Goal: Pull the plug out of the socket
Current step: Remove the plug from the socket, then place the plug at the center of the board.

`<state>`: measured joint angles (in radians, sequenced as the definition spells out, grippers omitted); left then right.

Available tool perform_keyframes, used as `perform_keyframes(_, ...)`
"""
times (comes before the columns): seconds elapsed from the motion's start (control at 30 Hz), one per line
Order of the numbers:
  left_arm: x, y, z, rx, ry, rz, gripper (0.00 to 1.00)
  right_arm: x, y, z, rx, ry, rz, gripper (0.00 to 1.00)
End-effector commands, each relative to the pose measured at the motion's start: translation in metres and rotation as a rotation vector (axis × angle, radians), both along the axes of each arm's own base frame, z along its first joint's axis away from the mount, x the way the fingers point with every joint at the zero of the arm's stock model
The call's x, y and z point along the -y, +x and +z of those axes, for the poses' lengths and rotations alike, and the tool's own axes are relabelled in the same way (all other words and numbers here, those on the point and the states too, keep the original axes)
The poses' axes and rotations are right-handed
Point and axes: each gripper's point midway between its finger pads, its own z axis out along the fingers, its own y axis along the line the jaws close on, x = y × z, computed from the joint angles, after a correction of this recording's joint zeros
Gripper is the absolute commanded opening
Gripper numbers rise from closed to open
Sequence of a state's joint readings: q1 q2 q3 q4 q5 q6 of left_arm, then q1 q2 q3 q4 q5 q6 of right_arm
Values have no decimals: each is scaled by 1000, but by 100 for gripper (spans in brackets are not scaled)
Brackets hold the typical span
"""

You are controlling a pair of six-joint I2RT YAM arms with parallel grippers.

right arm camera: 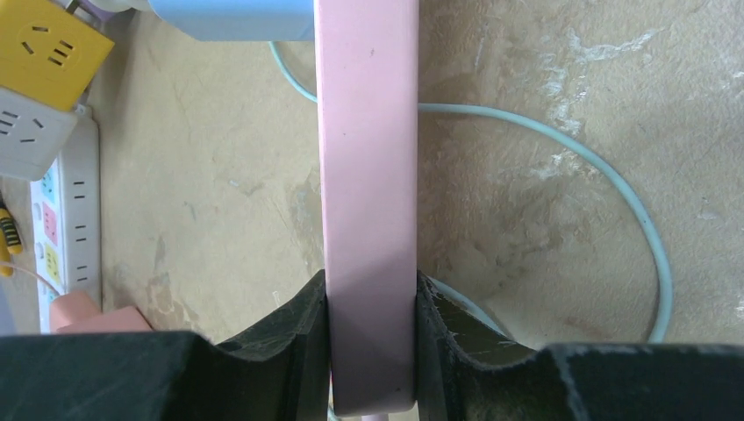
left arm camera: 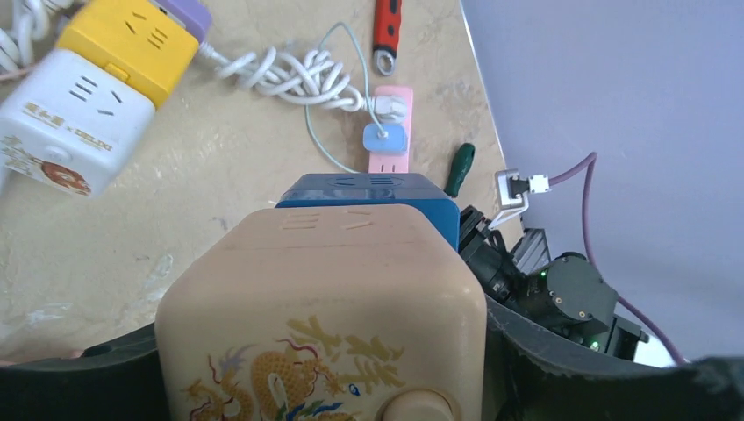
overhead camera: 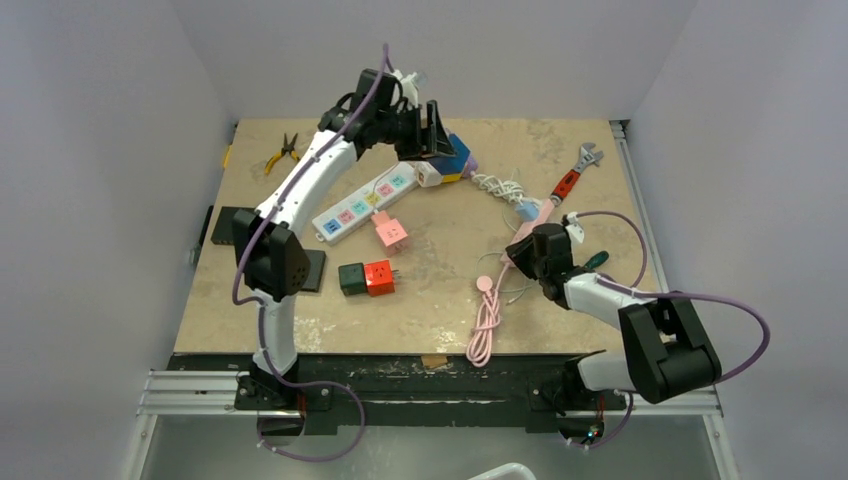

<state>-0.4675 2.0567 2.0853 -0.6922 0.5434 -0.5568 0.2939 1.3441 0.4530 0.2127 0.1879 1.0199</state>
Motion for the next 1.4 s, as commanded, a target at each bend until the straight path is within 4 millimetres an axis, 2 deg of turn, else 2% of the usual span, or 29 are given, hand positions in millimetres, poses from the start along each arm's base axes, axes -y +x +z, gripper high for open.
perform_keyframes(0.0, 6, -17, 59, 120, -111, -82, 0, 15, 0, 5, -9, -52, -45, 0)
perform_keyframes(0.1, 9, -28, 47, 133, -66, -125, 0, 10, 8, 18, 31, -53, -15, 0)
perform_keyframes(0.23, 8, -37, 4, 179, 101, -178, 0, 0, 12, 33, 96, -41, 58, 0)
perform_keyframes(0.33, 1, -34, -28, 218, 234, -200, 0, -10, 13, 42, 140, -17, 114, 0)
perform_keyframes(0.4, -6, -32, -45, 244, 308, -217, 0, -16, 13, 48, 160, -3, 151, 0)
perform_keyframes(0.57, -12, -42, -80, 289, 452, -284, 0, -14, 14, 50, 157, -38, 167, 0)
perform_keyframes(0.67, -6, -42, -84, 372, 525, -320, 0, -18, 15, 53, 158, -12, 170, 0)
perform_keyframes(0.87, -1, -52, -90, 379, 622, -396, 0, -25, 17, 63, 191, -38, 244, 0)
perform_keyframes(0.97, -3, -52, -94, 421, 698, -431, 5, -27, 14, 61, 179, -29, 259, 0)
perform_keyframes(1.07, -12, -49, -99, 458, 815, -448, 13, -25, 12, 60, 175, -33, 254, 0)
perform_keyframes(1.2, -29, -54, -106, 448, 920, -483, 14, -25, 14, 68, 198, -50, 269, 0)
perform_keyframes(1.37, -46, -59, -122, 437, 1017, -548, 28, -23, 14, 70, 211, -77, 279, 0)
